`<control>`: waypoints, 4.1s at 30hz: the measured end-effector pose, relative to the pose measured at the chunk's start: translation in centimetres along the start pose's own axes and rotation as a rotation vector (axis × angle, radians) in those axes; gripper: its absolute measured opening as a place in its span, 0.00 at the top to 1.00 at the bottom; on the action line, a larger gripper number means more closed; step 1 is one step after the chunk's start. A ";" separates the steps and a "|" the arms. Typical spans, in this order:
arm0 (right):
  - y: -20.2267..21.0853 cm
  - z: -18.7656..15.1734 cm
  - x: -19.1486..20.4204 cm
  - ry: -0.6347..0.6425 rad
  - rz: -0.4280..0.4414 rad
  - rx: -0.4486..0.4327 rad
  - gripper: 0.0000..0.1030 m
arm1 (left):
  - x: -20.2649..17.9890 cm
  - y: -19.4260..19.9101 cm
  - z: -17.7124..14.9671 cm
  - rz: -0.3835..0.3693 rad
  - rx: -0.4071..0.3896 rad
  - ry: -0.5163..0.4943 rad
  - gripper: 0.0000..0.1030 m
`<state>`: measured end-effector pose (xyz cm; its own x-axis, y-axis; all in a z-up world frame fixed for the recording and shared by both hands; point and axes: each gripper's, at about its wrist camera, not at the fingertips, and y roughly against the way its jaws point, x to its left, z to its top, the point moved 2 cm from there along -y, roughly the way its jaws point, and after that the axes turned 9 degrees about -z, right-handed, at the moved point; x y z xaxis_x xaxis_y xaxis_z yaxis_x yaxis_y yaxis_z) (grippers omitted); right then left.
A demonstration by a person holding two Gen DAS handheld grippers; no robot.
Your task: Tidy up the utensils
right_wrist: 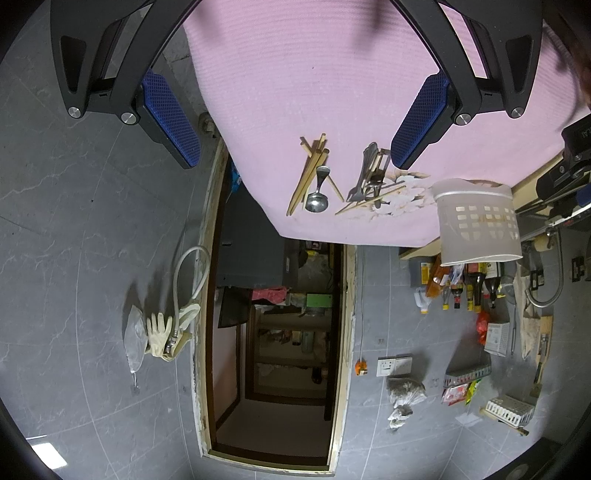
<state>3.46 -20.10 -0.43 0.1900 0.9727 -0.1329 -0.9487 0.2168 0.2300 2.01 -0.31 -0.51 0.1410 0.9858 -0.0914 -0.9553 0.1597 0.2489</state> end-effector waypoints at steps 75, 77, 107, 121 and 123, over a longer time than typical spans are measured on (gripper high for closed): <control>-21.8 4.6 -4.3 -0.041 0.179 0.417 0.01 | -6.0 -23.6 7.6 -0.269 0.382 -0.148 0.05; -22.9 4.4 -4.1 -0.053 0.207 0.456 0.08 | -6.3 -24.9 7.5 -0.278 0.411 -0.151 0.12; -29.7 3.0 -1.2 -0.163 0.402 0.696 0.89 | -4.2 -37.4 3.6 -0.319 0.861 0.003 0.98; -27.6 2.9 -1.2 -0.187 0.446 0.670 0.95 | -3.8 -31.3 5.2 -0.319 0.755 0.126 0.98; -27.1 3.0 -1.2 -0.171 0.433 0.657 0.95 | -3.7 -30.1 5.1 -0.312 0.743 0.144 0.98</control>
<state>29.65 -26.92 -3.58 -0.0745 0.9691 0.2352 -0.6143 -0.2304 0.7547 31.54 -8.48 -2.76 0.2885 0.8821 -0.3724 -0.4490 0.4681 0.7611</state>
